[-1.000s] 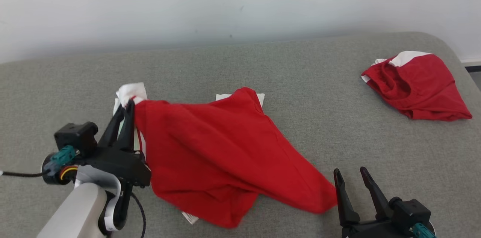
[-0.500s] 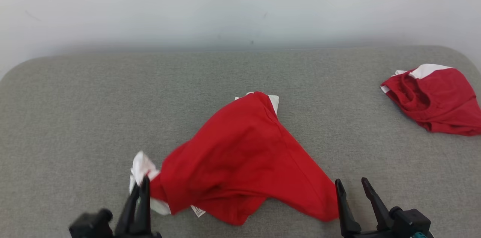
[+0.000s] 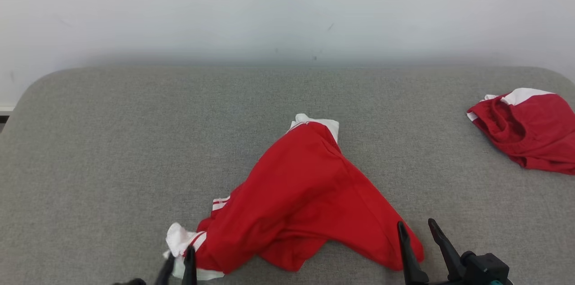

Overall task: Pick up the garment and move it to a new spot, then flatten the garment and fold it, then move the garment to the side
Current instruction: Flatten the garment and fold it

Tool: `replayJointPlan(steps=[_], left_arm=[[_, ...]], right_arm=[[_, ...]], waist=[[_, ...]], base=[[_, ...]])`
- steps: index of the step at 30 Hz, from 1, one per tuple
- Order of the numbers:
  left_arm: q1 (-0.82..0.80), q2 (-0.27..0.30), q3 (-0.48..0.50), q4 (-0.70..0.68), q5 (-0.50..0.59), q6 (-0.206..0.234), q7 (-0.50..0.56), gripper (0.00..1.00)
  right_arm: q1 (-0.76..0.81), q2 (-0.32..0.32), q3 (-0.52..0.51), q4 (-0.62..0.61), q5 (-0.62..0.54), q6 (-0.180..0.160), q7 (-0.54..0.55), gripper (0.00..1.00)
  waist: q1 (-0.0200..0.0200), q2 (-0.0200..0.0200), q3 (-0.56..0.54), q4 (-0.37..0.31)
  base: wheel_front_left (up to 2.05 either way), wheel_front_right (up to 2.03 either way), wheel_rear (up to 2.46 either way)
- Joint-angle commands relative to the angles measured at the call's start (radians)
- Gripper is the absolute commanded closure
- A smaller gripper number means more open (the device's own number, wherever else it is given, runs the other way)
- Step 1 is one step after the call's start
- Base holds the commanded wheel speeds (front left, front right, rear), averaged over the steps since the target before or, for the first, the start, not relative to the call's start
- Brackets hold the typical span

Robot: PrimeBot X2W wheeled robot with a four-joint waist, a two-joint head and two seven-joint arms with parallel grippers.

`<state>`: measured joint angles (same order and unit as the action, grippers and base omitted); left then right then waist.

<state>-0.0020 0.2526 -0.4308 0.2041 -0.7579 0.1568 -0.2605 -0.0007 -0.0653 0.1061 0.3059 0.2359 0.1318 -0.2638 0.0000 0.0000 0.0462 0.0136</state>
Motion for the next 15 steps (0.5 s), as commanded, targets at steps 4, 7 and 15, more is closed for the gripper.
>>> replayJointPlan(steps=[4,7,15], left_arm=[[-0.010,-0.019,0.084,-0.043,0.087,-0.028,-0.004,0.00],[-0.003,-0.039,0.143,-0.072,0.146,-0.046,-0.004,0.00],[0.029,-0.053,0.254,-0.094,0.373,-0.101,-0.004,0.00]], right_arm=[[0.009,-0.001,0.007,0.003,0.000,-0.002,-0.001,0.00],[0.010,0.002,0.022,-0.001,0.004,-0.002,-0.001,0.00],[0.004,0.006,0.125,0.005,0.025,-0.002,-0.001,0.00]], waist=[[0.0000,0.0000,-0.006,0.002],[0.0000,0.0000,-0.007,0.000],[0.0000,0.0000,0.000,-0.001]], base=[[0.00,0.00,0.00],[0.00,0.00,0.00],[0.00,0.00,0.00]])
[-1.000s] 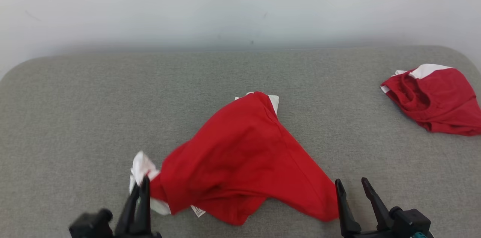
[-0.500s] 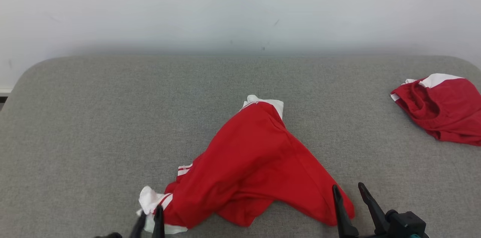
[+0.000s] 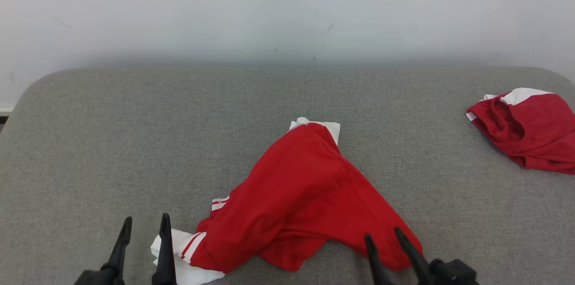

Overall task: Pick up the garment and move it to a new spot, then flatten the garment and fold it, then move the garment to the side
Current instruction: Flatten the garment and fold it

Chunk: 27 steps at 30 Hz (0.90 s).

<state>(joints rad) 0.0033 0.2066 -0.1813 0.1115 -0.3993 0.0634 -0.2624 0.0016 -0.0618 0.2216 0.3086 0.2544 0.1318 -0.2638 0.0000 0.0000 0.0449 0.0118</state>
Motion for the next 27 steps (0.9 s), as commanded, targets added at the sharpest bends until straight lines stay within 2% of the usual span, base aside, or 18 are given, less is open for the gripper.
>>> replayJointPlan(steps=[1,6,7,11,19,22,23,24,25,26,27], left_arm=[[0.030,-0.013,0.015,-0.002,0.035,-0.010,-0.003,0.00],[0.052,-0.058,0.075,0.018,0.084,-0.046,-0.003,0.00],[0.052,-0.058,0.075,0.018,0.084,-0.046,-0.003,0.00],[0.056,-0.091,0.109,0.031,0.118,-0.080,-0.003,0.00],[0.047,-0.136,0.145,0.053,0.163,-0.120,-0.003,0.00],[0.045,-0.145,0.157,0.053,0.171,-0.125,-0.003,0.00],[0.045,-0.147,0.161,0.054,0.173,-0.128,-0.003,0.00],[0.044,-0.148,0.165,0.055,0.174,-0.130,-0.003,0.00],[0.045,-0.149,0.169,0.057,0.173,-0.132,-0.003,0.00],[0.046,-0.151,0.171,0.058,0.174,-0.131,-0.003,0.00],[0.047,-0.152,0.172,0.059,0.176,-0.133,-0.003,0.00]], right_arm=[[-0.003,0.002,0.030,0.007,0.009,-0.002,-0.001,0.00],[-0.045,0.001,0.165,0.057,0.027,-0.002,-0.001,0.00],[-0.045,0.001,0.165,0.057,0.027,-0.002,-0.001,0.00],[-0.119,-0.009,0.279,0.139,0.034,-0.002,-0.001,0.00],[-0.286,0.003,0.462,0.418,0.076,-0.002,0.005,0.00],[-0.316,0.007,0.484,0.496,0.088,-0.002,0.002,0.00],[-0.324,0.008,0.491,0.522,0.092,-0.002,0.001,0.31],[-0.330,0.008,0.495,0.541,0.096,-0.002,0.002,0.56],[-0.336,0.009,0.498,0.556,0.103,-0.002,0.002,0.90],[-0.341,0.010,0.501,0.571,0.109,-0.002,0.002,1.00],[-0.343,0.010,0.502,0.581,0.116,-0.002,0.002,1.00]], waist=[[0.0000,0.0000,0.002,0.002],[0.0000,0.0000,0.009,0.008],[0.0000,0.0000,0.009,0.008],[0.0000,0.0000,0.014,0.021],[0.0000,0.0000,0.012,0.074],[0.0000,0.0000,0.012,0.084],[0.0000,0.0000,0.011,0.086],[0.0000,0.0000,0.011,0.087],[0.0000,0.0000,0.011,0.088],[0.0000,0.0000,0.011,0.088],[0.0000,0.0000,0.011,0.087]], base=[[0.00,0.00,0.00],[0.00,0.00,0.00],[0.00,0.00,0.00],[0.00,0.00,0.00],[0.00,0.00,0.00],[0.00,0.00,0.00],[0.00,0.00,0.00],[0.00,0.00,0.00],[0.00,0.00,0.00],[0.00,0.00,0.00],[0.00,0.00,0.00]])
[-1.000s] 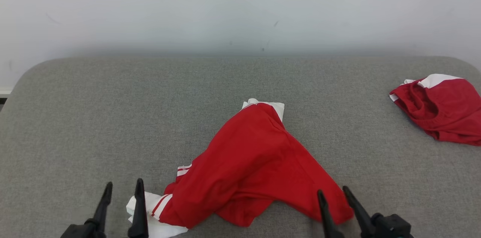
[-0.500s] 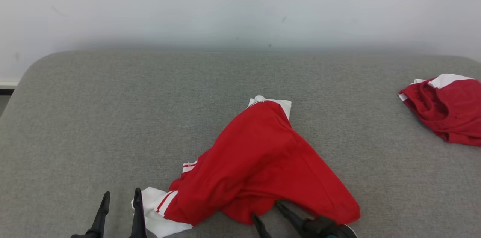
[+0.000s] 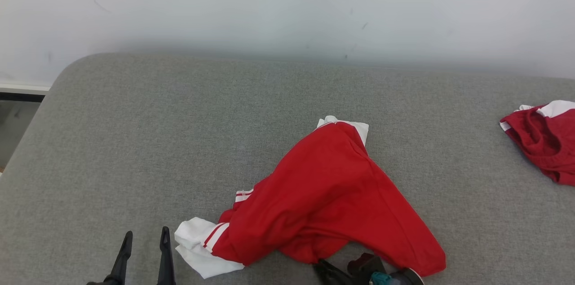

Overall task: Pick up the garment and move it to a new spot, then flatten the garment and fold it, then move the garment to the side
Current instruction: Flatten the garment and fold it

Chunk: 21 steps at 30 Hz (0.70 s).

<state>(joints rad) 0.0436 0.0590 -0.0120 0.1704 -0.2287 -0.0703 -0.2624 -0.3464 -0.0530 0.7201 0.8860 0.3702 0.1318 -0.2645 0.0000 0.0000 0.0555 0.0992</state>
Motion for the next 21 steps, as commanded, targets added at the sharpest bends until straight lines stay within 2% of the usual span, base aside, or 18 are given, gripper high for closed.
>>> replayJointPlan(steps=[1,5,11,16,18,20,21], left_arm=[[0.007,-0.005,0.003,0.000,0.008,-0.001,-0.003,0.00],[0.012,-0.007,0.009,-0.001,0.009,-0.005,-0.003,0.00],[0.019,-0.008,0.022,0.007,0.009,-0.006,-0.003,0.00],[0.019,-0.009,0.024,0.012,-0.011,-0.002,-0.003,0.00],[0.022,-0.009,0.019,0.012,-0.021,0.001,-0.003,0.00],[0.022,-0.009,0.018,0.012,-0.026,0.004,-0.003,0.00],[0.022,-0.009,0.018,0.012,-0.026,0.004,-0.003,0.00]], right_arm=[[0.003,0.003,0.003,0.005,0.006,-0.002,0.002,1.00],[0.002,-0.002,-0.038,-0.023,0.010,-0.002,0.001,1.00],[0.098,-0.096,-0.149,-0.194,-0.033,-0.002,0.000,1.00],[0.217,-0.195,-0.289,-0.374,-0.069,-0.002,0.000,1.00],[0.288,-0.244,-0.394,-0.468,-0.095,-0.002,0.000,1.00],[0.342,-0.269,-0.473,-0.527,-0.105,-0.002,0.003,1.00],[0.342,-0.269,-0.473,-0.527,-0.105,-0.002,0.003,1.00]], waist=[[0.0000,0.0000,0.000,-0.001],[0.0000,0.0000,-0.001,-0.010],[0.0000,0.0000,-0.009,-0.037],[0.0000,0.0000,-0.004,-0.071],[0.0000,0.0000,0.002,-0.092],[0.0000,0.0000,0.005,-0.104],[0.0000,0.0000,0.005,-0.104]], base=[[0.00,0.00,0.00],[0.00,0.00,0.00],[0.00,0.00,0.00],[0.00,0.00,0.00],[0.00,0.00,0.00],[0.00,0.00,0.00],[0.00,0.00,0.00]])
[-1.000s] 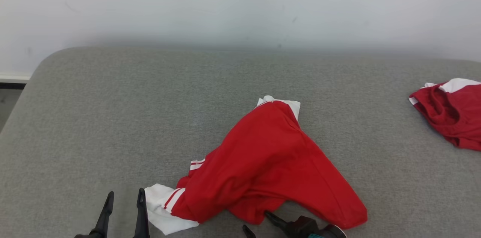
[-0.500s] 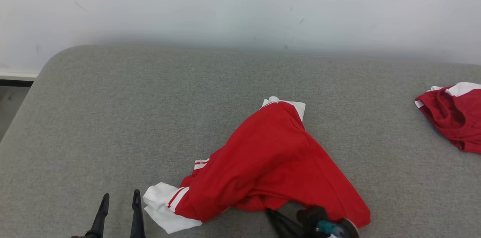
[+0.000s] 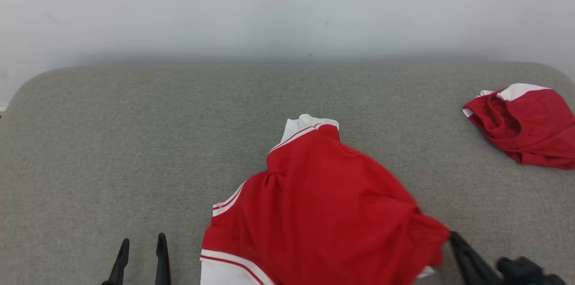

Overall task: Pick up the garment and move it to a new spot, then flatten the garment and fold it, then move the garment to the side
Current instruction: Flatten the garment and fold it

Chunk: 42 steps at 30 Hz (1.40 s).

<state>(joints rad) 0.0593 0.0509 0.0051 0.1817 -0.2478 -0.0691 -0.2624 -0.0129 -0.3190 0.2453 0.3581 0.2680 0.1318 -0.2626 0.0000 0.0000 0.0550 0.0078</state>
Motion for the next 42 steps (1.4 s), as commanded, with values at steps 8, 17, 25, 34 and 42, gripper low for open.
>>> replayJointPlan(steps=[8,17,25,34,42], left_arm=[[-0.006,-0.001,-0.008,0.005,-0.018,0.006,-0.003,0.00],[-0.007,0.000,-0.017,0.019,-0.020,0.004,-0.003,0.00],[0.014,-0.001,-0.009,0.017,-0.025,0.006,-0.003,0.00],[-0.004,0.000,-0.014,0.011,-0.027,0.013,-0.003,0.00],[-0.031,-0.001,-0.034,0.024,-0.015,0.009,-0.003,0.00]], right_arm=[[0.188,-0.028,-0.212,-0.190,-0.016,-0.002,0.096,1.00],[0.172,0.002,-0.219,-0.185,-0.008,-0.002,0.152,0.51],[0.200,-0.034,-0.239,-0.287,0.055,-0.002,0.132,0.00],[0.078,-0.053,-0.223,-0.313,0.046,-0.002,0.204,0.00],[-0.192,-0.048,-0.086,-0.050,0.034,-0.002,0.252,0.00]], waist=[[0.0000,0.0000,0.018,-0.040],[0.0000,0.0000,0.005,-0.032],[0.0000,0.0000,0.000,-0.031],[0.0000,0.0000,0.016,-0.027],[0.0000,0.0000,0.038,0.003]], base=[[0.00,0.00,0.00],[0.00,0.00,0.00],[0.00,0.00,0.00],[0.00,0.00,0.00],[0.00,0.00,0.00]])
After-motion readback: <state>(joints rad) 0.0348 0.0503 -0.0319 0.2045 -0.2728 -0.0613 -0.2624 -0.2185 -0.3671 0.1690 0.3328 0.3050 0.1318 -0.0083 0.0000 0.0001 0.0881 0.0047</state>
